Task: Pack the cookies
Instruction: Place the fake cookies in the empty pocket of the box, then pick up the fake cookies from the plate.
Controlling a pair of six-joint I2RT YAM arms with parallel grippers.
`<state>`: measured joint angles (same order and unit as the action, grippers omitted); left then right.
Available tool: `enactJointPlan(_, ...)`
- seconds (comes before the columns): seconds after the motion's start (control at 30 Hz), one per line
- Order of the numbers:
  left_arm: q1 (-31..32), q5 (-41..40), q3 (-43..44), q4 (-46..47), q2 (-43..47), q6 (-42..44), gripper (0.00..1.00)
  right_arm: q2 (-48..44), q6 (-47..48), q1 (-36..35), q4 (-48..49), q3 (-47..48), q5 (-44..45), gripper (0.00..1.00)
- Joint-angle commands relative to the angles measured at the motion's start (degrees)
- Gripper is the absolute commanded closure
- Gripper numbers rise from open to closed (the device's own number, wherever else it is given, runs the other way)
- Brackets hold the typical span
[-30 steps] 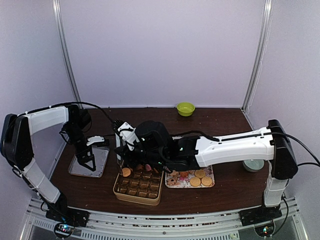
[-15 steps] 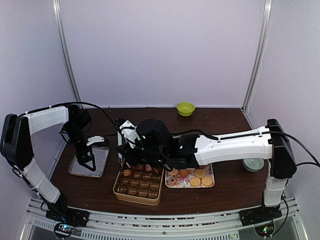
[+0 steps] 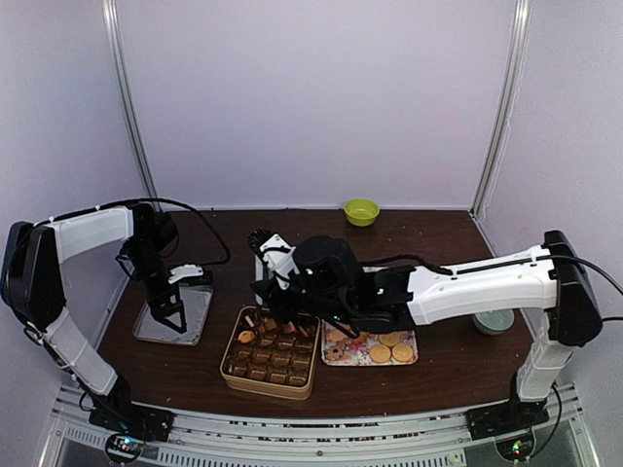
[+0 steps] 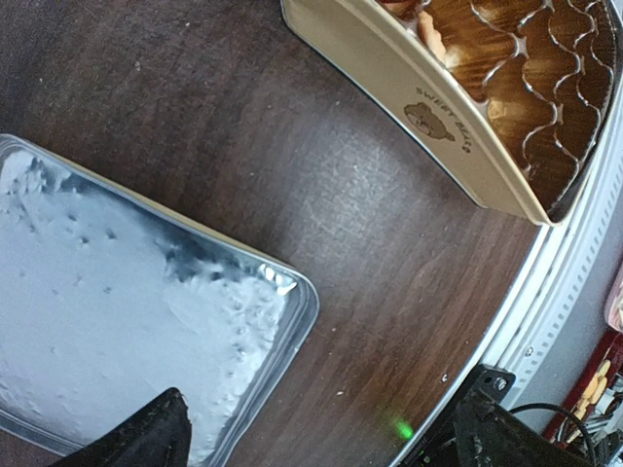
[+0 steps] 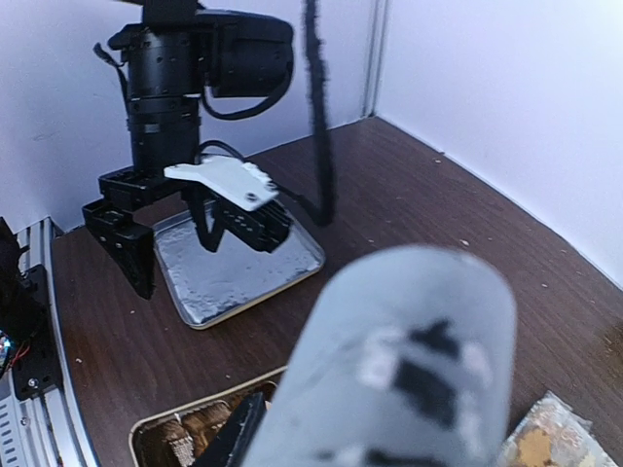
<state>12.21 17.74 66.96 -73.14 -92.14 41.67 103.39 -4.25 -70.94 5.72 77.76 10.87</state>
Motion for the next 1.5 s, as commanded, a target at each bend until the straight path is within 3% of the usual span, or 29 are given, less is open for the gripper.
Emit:
enactJointPlan(0.0, -0.4, 0.53, 0.96, -0.26, 0.79, 0.78, 0.02, -11.56, -1.02, 2.4, 4.04, -10.35, 7.56, 0.63)
enactJointPlan(0.27, -0.38, 0.9, 2.07, -0.38, 0.2, 0.39, 0.02, -28.66, -5.33, 6.86, 1.18, -28.99, 15.7, 0.62)
enactJointPlan(0.53, -0.45, 0.81, 1.86, -0.51, 0.29, 0.34, 0.02, -37.78, -10.12, 9.89, -1.72, -40.62, 20.56, 0.61)
enactJointPlan(1.0, -0.39, 0.81, 2.74, -0.87, -0.26, 0.17, 0.02, -38.86, -11.61, 10.81, -2.21, -43.64, 21.78, 0.56)
enactJointPlan(1.47, -0.41, 1.46, 3.26, -0.99, -0.92, 0.08, 0.02, -46.71, -13.94, 10.78, -7.45, -46.66, 21.1, 0.56)
